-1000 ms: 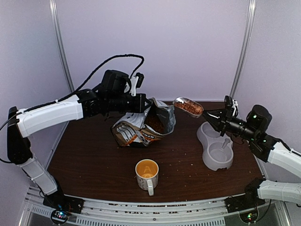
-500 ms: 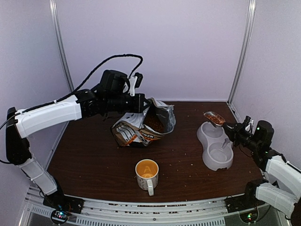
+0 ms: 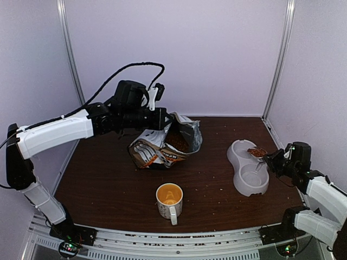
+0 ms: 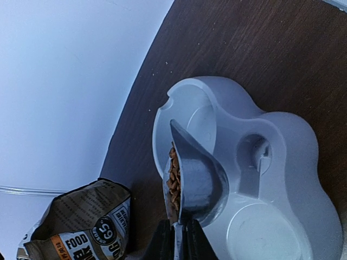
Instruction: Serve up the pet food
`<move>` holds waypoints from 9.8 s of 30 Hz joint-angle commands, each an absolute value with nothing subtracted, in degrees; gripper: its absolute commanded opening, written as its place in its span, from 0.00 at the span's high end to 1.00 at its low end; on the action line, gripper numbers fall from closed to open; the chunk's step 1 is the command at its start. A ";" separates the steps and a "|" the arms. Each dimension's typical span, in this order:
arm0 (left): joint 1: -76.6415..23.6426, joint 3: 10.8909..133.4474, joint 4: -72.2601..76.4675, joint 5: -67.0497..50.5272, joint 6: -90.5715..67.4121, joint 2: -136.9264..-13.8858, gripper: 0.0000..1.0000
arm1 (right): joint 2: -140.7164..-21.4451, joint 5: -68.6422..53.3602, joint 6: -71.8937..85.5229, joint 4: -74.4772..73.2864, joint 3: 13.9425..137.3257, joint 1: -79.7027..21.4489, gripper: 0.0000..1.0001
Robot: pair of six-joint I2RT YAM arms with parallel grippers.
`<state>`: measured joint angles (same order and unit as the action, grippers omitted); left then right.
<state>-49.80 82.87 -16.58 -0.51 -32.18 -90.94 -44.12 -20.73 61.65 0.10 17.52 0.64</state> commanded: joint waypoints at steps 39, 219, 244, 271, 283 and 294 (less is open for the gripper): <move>-49.48 82.53 -10.58 -2.48 -28.71 -86.72 1.00 | -63.73 10.42 28.08 -40.71 54.17 -14.65 1.00; -46.06 71.36 -4.83 -3.58 -32.56 -80.84 1.00 | -36.82 -12.73 55.01 -9.99 22.67 -6.59 1.00; -46.08 71.85 -5.54 -5.96 -30.10 -80.57 1.00 | -49.19 -2.69 33.10 -35.46 46.16 -6.65 1.00; -46.16 73.01 -2.91 -15.60 -25.56 -82.34 1.00 | -47.14 -35.64 28.71 -19.69 55.21 -24.77 1.00; -47.12 73.34 -3.30 -15.12 -24.88 -83.12 1.00 | -58.50 -24.23 23.25 -23.74 62.20 -44.09 1.00; -51.71 70.76 3.37 -13.22 -25.99 -87.73 1.00 | -89.67 23.90 34.59 -36.67 71.85 -54.31 1.00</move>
<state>-49.63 71.66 -6.70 -13.04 -25.80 -85.08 -81.78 3.40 26.65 -34.70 74.96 -54.74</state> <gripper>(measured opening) 0.015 0.096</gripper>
